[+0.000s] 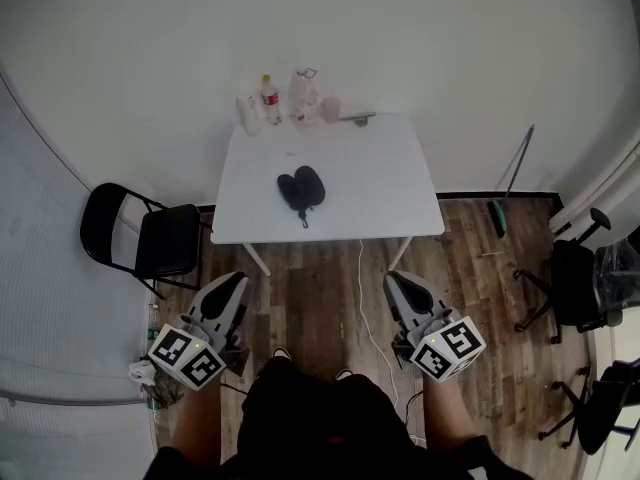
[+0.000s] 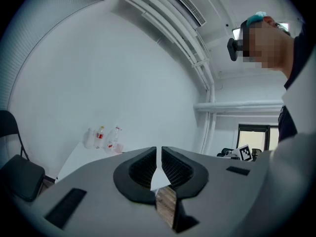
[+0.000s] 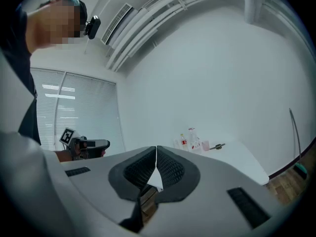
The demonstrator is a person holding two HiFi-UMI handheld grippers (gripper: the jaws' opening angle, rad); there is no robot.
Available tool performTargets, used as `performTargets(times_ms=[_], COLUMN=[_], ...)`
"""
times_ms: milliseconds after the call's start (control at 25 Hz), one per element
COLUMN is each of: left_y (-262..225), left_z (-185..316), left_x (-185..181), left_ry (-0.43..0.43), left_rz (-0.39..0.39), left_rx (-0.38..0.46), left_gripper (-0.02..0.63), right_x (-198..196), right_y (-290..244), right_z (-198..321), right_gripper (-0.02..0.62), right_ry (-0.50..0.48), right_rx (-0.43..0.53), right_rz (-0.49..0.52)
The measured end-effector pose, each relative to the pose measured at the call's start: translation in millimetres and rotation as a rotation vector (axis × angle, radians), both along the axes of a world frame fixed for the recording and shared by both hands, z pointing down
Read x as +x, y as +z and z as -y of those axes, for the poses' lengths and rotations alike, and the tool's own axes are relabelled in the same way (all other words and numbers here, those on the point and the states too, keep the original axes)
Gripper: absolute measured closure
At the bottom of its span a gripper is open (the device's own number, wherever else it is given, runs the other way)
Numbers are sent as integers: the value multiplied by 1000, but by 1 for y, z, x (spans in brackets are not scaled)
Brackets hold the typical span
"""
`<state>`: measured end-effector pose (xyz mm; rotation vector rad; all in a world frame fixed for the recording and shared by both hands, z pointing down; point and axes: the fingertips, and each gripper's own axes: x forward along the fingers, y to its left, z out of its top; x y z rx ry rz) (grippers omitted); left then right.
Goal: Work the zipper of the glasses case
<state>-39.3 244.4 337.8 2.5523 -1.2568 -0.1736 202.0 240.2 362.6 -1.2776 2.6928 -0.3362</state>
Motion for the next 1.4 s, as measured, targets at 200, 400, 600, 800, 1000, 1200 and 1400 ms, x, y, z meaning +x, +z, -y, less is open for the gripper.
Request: performTargets(times_ms=[200, 400, 600, 800, 1000, 1200, 1400], left_y=[4, 18, 29, 40, 46, 57, 71], left_z=[20, 56, 112, 180, 248, 316, 363], left_x=[0, 5, 5, -11, -44, -74, -98], left_ry=[-21, 6, 37, 61, 100, 131, 200], left_rz=[-21, -44, -72, -76, -81, -106, -75], left_rx=[-13, -27, -37, -62, -75, -99, -110], left_gripper=[558, 558, 558, 558, 558, 558, 558], right_x=[-3, -1, 2, -18, -63, -96, -128], right_y=[10, 23, 31, 38, 45, 70, 73], right_z=[18, 43, 86, 155, 224, 287, 336], right_gripper=[575, 575, 575, 575, 575, 575, 575], right_ry=[-31, -21, 17, 33, 23, 57, 72], right_rx=[-19, -43, -61, -91, -131, -206, -223], right_rz=[6, -23, -54, -75, -126, -192, -210])
